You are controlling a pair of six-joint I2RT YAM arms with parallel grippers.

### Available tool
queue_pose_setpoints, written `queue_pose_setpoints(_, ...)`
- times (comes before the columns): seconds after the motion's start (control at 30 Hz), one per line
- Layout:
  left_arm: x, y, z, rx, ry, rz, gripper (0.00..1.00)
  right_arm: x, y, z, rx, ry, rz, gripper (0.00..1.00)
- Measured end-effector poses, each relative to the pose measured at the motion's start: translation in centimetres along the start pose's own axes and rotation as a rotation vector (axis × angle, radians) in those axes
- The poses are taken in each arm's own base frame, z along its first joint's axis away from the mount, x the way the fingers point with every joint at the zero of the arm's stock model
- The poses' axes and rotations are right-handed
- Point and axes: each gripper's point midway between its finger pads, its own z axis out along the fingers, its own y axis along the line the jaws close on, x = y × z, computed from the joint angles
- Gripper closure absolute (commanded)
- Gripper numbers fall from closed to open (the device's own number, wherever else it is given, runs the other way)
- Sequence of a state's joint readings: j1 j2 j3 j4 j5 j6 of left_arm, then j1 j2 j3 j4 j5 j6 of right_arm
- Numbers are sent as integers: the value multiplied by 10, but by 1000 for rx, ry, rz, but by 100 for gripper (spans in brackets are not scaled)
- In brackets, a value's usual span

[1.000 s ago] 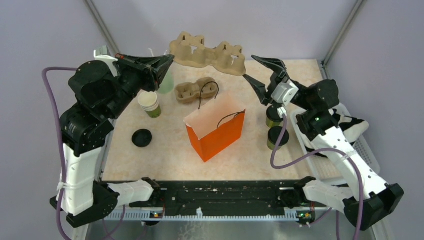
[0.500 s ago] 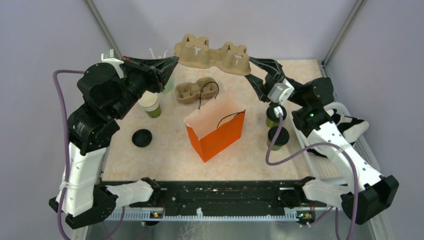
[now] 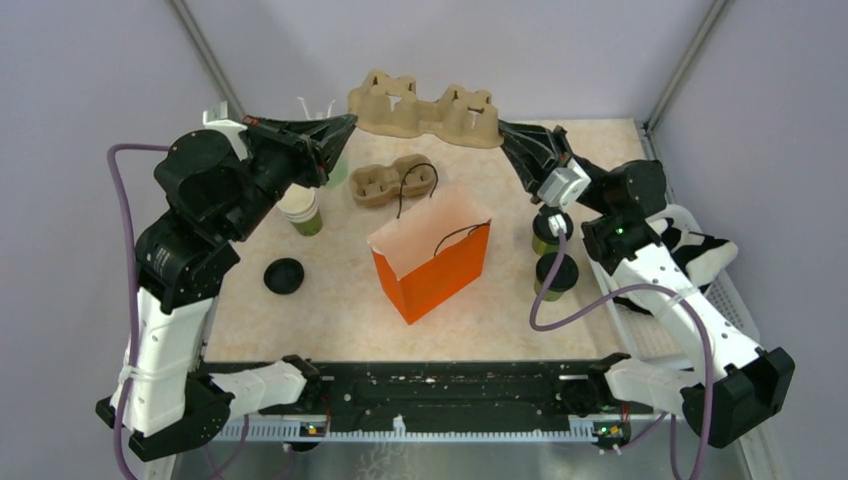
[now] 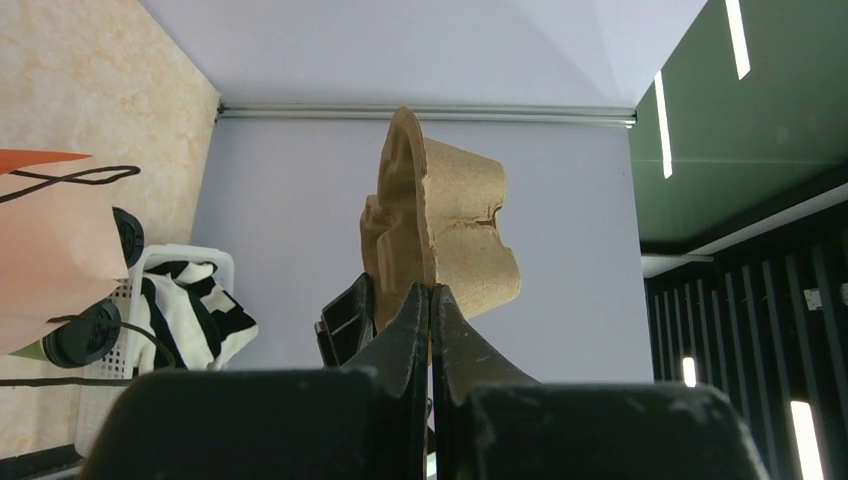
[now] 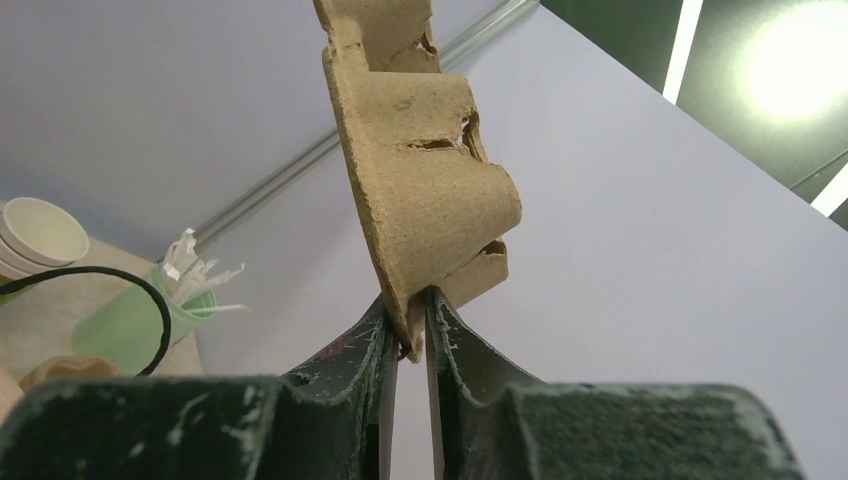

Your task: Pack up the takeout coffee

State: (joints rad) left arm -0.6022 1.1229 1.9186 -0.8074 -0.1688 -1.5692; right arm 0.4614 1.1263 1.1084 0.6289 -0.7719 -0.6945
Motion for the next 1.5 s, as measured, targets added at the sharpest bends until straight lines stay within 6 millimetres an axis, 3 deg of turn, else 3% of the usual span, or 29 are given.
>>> queue_pose_setpoints(0.13,0,4,2,-9,0,-1,100,2,5,-3,2,3,15,100)
queue_pose_setpoints(0.37,0,7,3,-18,0,5,100,-2,5,-8,15,12,47,100)
queue_pose_setpoints(0.4,0,7,3,-20,0,8,95,-3,4,-9,21,13,56,100)
queue_pose_setpoints(0.5,1,10,3,-23,-1,46,60,-7,3,-13,40,24,102,100)
queue_pose_setpoints(0.6,-5,12,2,-26,-28,118,34,-4,-2,-19,91,69,186,100)
queue_pose_setpoints(0.67,-9,12,-1,-32,-47,171,22,2,-5,-25,143,122,276,100)
queue_pose_setpoints(0.83,-22,20,-14,-93,-88,285,3,30,-23,-46,360,354,595,100)
queue_pose_setpoints(1.03,-25,86,-25,-362,-37,431,2,36,-44,-72,596,608,928,100)
queue_pose_setpoints(1.2,-9,178,-27,-640,131,517,5,39,-24,-108,709,840,1105,100)
queue_pose_setpoints(1.27,-2,206,-28,-726,198,532,6,40,-11,-122,726,919,1138,100)
queue_pose_setpoints(1.37,11,230,-32,-791,302,539,8,40,8,-139,729,1017,1176,100)
queue_pose_setpoints(1.5,22,247,-36,-832,393,537,16,33,19,-153,725,1069,1199,100)
